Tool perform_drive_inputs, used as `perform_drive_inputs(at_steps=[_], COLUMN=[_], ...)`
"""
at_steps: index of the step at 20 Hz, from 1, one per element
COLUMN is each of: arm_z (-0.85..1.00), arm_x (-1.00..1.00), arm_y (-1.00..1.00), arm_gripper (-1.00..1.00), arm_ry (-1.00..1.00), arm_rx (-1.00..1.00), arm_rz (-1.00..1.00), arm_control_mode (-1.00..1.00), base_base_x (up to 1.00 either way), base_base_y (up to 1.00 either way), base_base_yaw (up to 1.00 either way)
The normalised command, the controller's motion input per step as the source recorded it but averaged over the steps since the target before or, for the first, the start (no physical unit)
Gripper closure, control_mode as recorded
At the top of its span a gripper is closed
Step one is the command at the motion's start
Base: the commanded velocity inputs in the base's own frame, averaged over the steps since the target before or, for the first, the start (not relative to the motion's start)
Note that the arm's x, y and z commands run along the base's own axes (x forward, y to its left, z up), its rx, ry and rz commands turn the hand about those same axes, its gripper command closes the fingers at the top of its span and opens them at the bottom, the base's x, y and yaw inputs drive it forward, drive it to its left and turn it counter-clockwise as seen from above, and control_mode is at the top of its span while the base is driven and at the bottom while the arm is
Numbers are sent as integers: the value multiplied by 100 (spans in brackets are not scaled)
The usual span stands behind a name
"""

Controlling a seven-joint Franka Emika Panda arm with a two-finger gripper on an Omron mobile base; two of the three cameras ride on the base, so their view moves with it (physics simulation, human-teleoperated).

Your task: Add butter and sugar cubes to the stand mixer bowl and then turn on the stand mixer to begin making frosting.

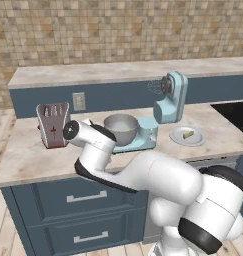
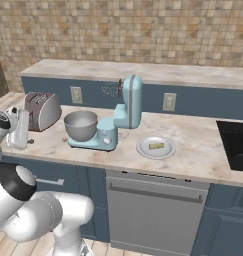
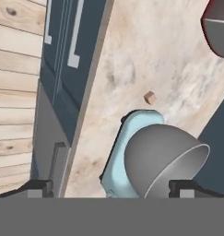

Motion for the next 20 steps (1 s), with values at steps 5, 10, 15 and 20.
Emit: perform_drive_inputs(at_steps=[5,10,15,20], arm_z=[-23,-28,-24,-25], arm_x=[24,26,31,32], arm_y=[-8,-5,0,-1], arm_gripper=[-100,-100,-100,-100], arm_ry=[9,4,0,3], arm_rx=[-4,-2,-2,-4], arm_rz=[0,0,0,-1], arm_control_mode=[-100,-100,-100,-100], base_base_x=[0,0,0,0], base_base_y=[0,0,0,0], base_base_yaw=[0,0,0,0])
